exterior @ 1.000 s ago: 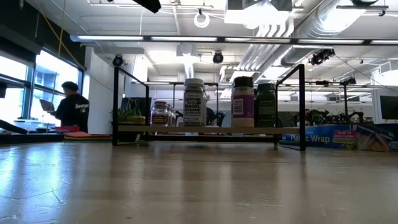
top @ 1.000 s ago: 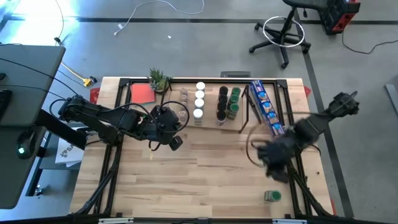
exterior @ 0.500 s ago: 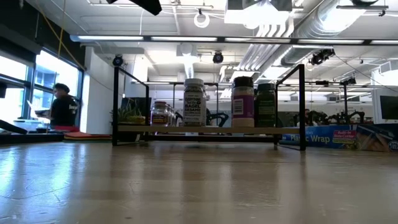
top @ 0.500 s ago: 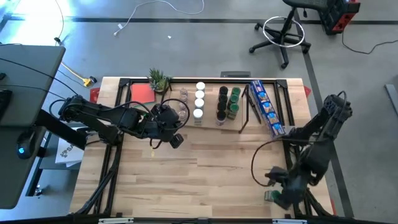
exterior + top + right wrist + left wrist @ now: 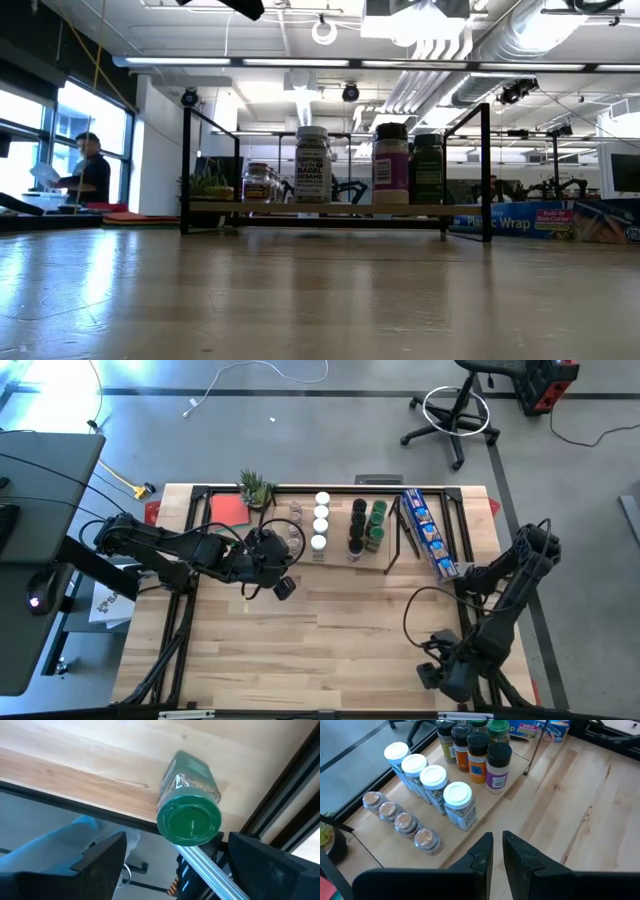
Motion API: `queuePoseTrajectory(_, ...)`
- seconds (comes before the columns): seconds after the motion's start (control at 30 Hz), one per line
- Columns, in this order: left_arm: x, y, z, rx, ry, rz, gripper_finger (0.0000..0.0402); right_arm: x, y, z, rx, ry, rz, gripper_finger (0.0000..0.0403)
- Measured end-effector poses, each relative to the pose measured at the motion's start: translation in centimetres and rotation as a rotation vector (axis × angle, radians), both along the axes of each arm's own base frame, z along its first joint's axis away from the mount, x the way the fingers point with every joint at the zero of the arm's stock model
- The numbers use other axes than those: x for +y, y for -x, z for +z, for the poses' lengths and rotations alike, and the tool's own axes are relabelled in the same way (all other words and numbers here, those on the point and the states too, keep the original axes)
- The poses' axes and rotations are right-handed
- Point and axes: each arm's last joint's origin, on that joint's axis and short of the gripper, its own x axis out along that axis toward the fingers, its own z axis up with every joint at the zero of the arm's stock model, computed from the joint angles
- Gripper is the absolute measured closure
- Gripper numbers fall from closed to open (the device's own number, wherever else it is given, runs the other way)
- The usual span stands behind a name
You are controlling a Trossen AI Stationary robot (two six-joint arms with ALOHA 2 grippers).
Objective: Shelf spices
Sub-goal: Put the green seasoning bottle on the shelf aligned with the other green seasoning bottles
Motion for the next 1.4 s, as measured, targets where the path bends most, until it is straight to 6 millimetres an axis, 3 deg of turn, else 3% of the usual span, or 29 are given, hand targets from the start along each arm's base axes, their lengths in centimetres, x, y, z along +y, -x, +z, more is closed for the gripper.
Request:
queuePoseTrajectory(0.3, -0.1, -0.1, 0.0, 0.007, 0.008, -0.036, 0.0365, -0.3, 0.2, -3.4, 0.01, -0.073, -0.009, 0.0059)
queuePoseTrajectory(0.5, -0.1, -0.1, 0.0, 0.011, 0.023, -0.048, 0.0365, -1.1, -0.2, -4.1, 0.022, -0.054, -0.037, 0.0069)
queuePoseTrajectory(0.87, 0.0, -0.1, 0.0, 0.01, 0.017, -0.037, 0.0365, -1.2, -0.1, -4.1, 0.079, -0.067, -0.053, 0.0209)
queuePoseTrajectory(0.97, 0.1, -0.1, 0.0, 0.01, 0.016, -0.035, 0.0365, -1.5, -0.6, -3.8, 0.062, -0.067, 0.004, 0.0212)
queuePoseTrajectory(1.13, 0.1, -0.1, 0.0, 0.009, 0.016, -0.035, 0.0365, -4.4, -3.3, -1.9, 0.008, -0.059, 0.231, 0.0212)
queuePoseTrajectory(1.4, 0.1, -0.2, -0.1, 0.033, 0.051, -0.088, 0.0365, -12.9, -7.8, 1.3, -0.102, 0.041, 0.708, 0.0212)
